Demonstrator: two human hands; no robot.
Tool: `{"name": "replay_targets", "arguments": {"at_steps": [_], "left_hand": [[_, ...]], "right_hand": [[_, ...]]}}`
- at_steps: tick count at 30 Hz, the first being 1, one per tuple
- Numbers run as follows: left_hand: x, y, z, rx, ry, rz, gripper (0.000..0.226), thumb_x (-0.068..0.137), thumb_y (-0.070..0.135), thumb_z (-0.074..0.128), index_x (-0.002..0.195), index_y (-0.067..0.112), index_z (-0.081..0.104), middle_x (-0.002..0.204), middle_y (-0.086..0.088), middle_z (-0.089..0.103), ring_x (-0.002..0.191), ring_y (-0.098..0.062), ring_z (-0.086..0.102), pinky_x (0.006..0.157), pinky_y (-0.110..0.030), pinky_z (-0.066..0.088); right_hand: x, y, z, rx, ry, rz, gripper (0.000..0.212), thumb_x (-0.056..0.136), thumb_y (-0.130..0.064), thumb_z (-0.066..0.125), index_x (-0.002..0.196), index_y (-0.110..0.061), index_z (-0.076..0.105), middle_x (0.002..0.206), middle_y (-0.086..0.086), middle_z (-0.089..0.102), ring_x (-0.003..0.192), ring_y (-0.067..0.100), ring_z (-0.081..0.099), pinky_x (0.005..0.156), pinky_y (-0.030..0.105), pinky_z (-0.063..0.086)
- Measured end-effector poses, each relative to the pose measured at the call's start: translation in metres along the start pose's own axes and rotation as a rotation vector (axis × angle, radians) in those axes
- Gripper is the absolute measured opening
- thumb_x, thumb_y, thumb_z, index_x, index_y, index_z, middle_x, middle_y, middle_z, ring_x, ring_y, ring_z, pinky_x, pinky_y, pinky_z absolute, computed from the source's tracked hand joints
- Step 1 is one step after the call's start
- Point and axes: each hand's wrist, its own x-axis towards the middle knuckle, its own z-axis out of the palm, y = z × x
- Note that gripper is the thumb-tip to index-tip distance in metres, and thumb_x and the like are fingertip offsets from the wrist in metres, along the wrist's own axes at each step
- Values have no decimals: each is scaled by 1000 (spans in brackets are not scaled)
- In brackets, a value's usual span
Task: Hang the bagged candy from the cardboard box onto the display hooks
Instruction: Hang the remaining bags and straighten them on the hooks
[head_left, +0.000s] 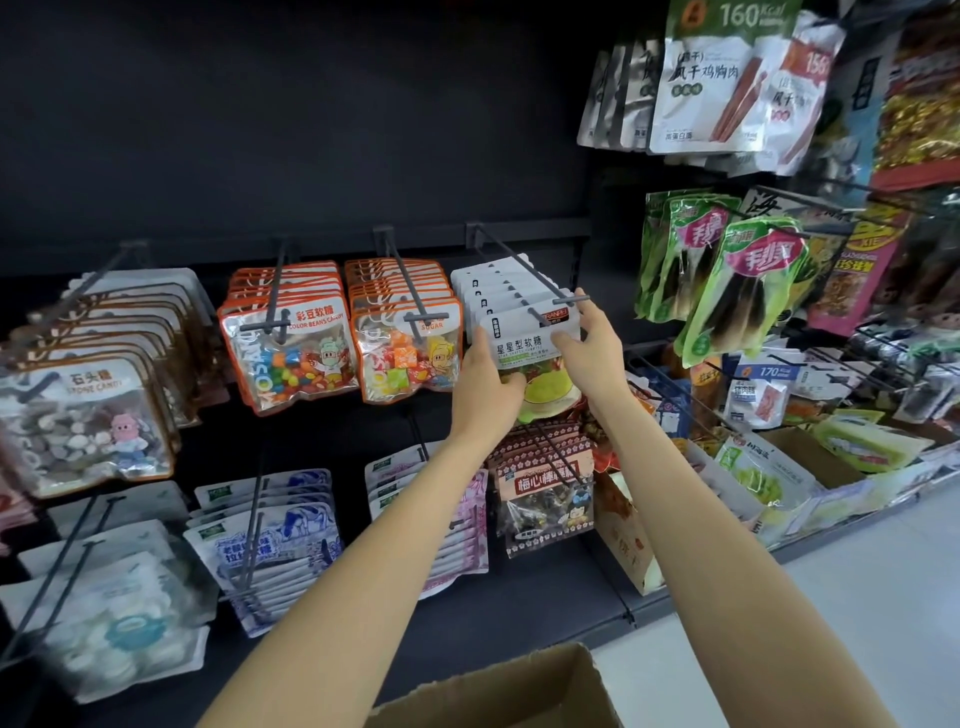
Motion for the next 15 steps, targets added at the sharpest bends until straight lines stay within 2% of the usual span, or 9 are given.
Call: {"name": "replay_targets", "arguments": {"at_steps": [4, 8, 11, 15], "left_hand": [[0, 1, -3, -8, 19, -26, 64, 90, 10, 54, 146, 19, 25, 136, -1, 50, 120, -18, 52, 88, -25, 44], [3, 3, -6, 17, 23, -56, 68, 91, 12, 53, 150, 13, 19, 144, -4, 44, 129, -21, 45, 103, -40, 44], [3, 4, -7, 19, 26, -37, 62, 90, 11, 54, 146, 13, 27, 139, -3, 49, 125, -21, 48, 100, -39, 46], [0, 7, -8, 9, 30, 0, 53, 88, 7, 55, 137, 15, 37, 130, -3, 56, 117, -19, 53, 94, -35, 49]], "right_hand": [[-2, 1, 0, 68, -4, 26, 66, 92, -6, 54, 150, -19, 26, 147, 3, 43, 136, 17, 38, 110, 41, 38], [-2, 2, -2, 70, -10, 23, 62, 92, -5, 54, 148, -17, 31, 145, 1, 45, 135, 15, 38, 110, 36, 36], [-3, 3, -2, 62, -18, 17, 60, 93, -5, 53, 148, -16, 31, 143, 0, 47, 134, 13, 39, 99, 23, 34], [-3, 2, -1, 60, -27, 13, 62, 94, -7, 53, 150, -18, 27, 146, 1, 43, 135, 15, 38, 97, 22, 32]]}}
